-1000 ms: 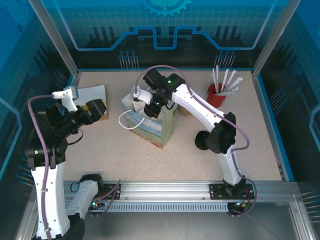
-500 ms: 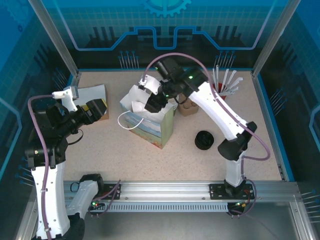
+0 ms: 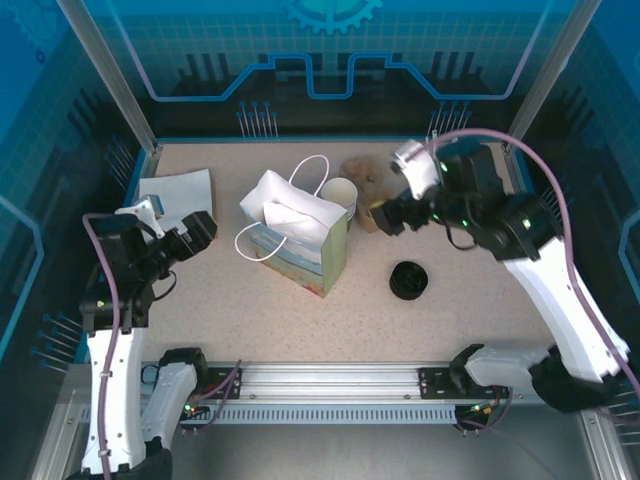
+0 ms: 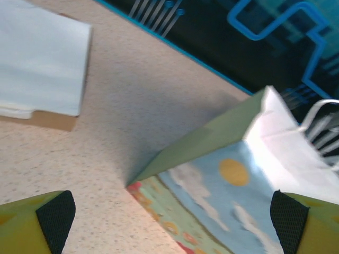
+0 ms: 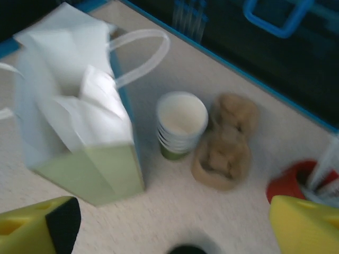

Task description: Pack the takeout coffee

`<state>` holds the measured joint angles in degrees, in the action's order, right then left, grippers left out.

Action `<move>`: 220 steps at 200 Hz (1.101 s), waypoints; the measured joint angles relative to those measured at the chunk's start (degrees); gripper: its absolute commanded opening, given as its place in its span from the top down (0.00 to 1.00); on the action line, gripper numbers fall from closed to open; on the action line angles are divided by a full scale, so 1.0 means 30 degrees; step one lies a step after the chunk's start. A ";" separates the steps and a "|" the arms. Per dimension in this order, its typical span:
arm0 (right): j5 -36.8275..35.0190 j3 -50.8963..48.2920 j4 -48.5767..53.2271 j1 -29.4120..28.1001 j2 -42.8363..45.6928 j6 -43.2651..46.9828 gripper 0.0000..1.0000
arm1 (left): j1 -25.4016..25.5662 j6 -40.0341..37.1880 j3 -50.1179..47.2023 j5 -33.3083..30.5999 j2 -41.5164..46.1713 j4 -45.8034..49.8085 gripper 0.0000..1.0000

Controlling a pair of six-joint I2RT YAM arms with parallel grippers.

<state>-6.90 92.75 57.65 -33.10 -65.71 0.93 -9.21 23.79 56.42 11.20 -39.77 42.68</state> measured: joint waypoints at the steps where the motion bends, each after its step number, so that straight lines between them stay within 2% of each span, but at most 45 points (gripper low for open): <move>1: -0.0044 -0.0168 -0.0029 0.0044 0.0109 0.0015 0.00 | 0.0000 0.0007 -0.0051 -0.0051 0.0022 -0.0015 0.01; 25: -0.1370 -0.4969 -0.1013 0.2208 0.3461 -0.1348 0.00 | 0.0000 -0.0146 -0.1938 -0.1333 0.0408 -0.1166 0.01; 48: -0.2484 -0.8845 -0.2076 0.4255 0.5501 -0.2106 0.00 | 0.0000 -0.0860 -0.4007 -0.2404 0.0641 -0.2645 0.01; 104: -0.3577 -1.6917 -0.7220 0.7745 0.6696 -0.4073 0.00 | 0.0000 -0.2856 -0.7847 -0.3832 -0.0299 -0.6266 0.01; 146: -0.3570 -2.0699 -1.3129 1.0178 0.3883 -0.4823 0.00 | 0.0000 -0.4291 -0.9471 -0.4313 -0.2018 -0.9143 0.01; 197: -0.3483 -2.2418 -2.2739 1.0615 -0.1756 -0.4269 0.00 | 0.0000 -0.4969 -1.0193 -0.4597 -0.3774 -1.2750 0.01; 220: -0.2565 -2.2564 -2.6512 1.0695 -0.3978 -0.3548 0.00 | 0.0000 -0.4969 -1.0440 -0.4568 -0.5064 -1.4418 0.01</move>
<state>-14.59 25.06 -21.89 -1.02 -77.65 -9.72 -9.21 8.88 25.10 -2.50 -54.96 -0.58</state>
